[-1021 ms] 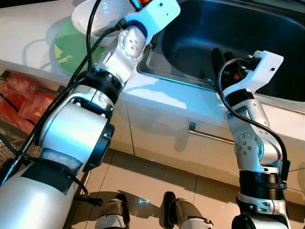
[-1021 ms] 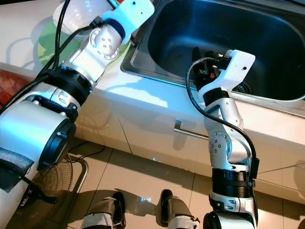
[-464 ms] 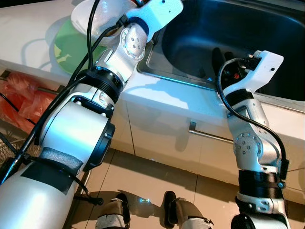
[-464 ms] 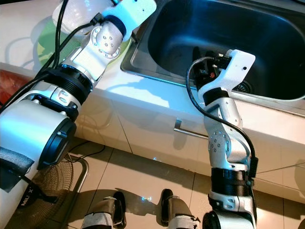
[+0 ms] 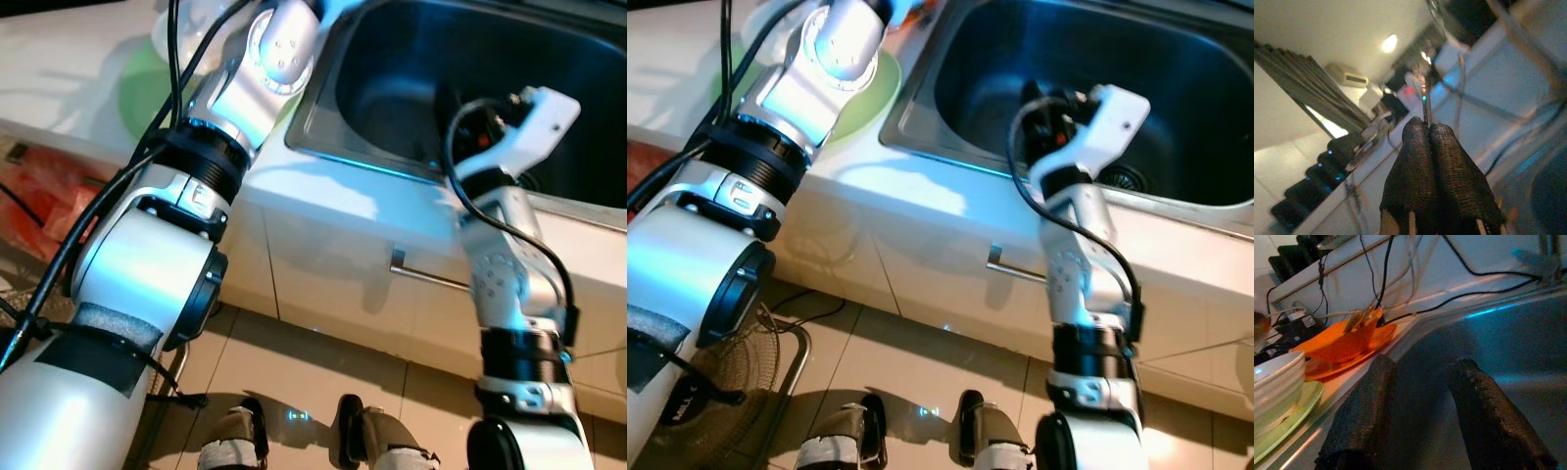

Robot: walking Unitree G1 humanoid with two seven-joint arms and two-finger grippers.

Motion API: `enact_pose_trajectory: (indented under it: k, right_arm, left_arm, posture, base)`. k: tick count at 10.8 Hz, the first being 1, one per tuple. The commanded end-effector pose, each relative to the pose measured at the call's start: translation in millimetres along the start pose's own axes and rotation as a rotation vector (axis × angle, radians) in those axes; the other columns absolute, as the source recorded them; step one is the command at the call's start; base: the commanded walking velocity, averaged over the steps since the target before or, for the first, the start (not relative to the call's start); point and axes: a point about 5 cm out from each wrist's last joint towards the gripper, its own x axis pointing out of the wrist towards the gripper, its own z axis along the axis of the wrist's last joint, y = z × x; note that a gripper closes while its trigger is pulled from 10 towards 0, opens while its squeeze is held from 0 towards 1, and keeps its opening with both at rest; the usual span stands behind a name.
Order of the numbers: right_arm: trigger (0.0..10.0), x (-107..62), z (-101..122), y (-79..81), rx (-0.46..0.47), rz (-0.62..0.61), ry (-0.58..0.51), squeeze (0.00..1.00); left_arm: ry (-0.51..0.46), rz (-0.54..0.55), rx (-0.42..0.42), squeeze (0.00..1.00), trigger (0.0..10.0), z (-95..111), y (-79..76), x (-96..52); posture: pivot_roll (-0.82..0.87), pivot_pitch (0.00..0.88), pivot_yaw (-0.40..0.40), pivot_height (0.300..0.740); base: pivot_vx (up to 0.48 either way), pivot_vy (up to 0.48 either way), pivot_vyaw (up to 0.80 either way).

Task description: Kitchen organization

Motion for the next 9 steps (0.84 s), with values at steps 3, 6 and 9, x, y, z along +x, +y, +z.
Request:
enact_pose_trajectory:
  k: [3,6,9]
  right_arm:
    - [10.0,0.2,-4.4,-1.5,0.020,0.003,-0.008,0.00]
    - [10.0,4.2,-1.9,-5.7,0.013,0.006,-0.035,0.00]
    - [10.0,5.9,-0.3,-4.7,0.016,0.018,-0.057,0.00]
  left_arm:
    - [-0.126,0.004,-0.234,0.00,10.0,14.4,-8.4,-9.6]
    - [-0.214,-0.057,-0.397,0.00,10.0,27.1,-31.4,-26.4]
    - [-0.267,-0.093,-0.442,0.00,10.0,39.3,-34.8,-32.0]
  posture:
    - [-0.01,0.146,-0.009,0.740]
    - [-0.01,0.107,-0.006,0.740]
    - [-0.02,0.089,-0.004,0.740]
  base:
    - [0.000,0.000,0.00]
    - [0.000,0.000,0.00]
    - [0.000,0.000,0.00]
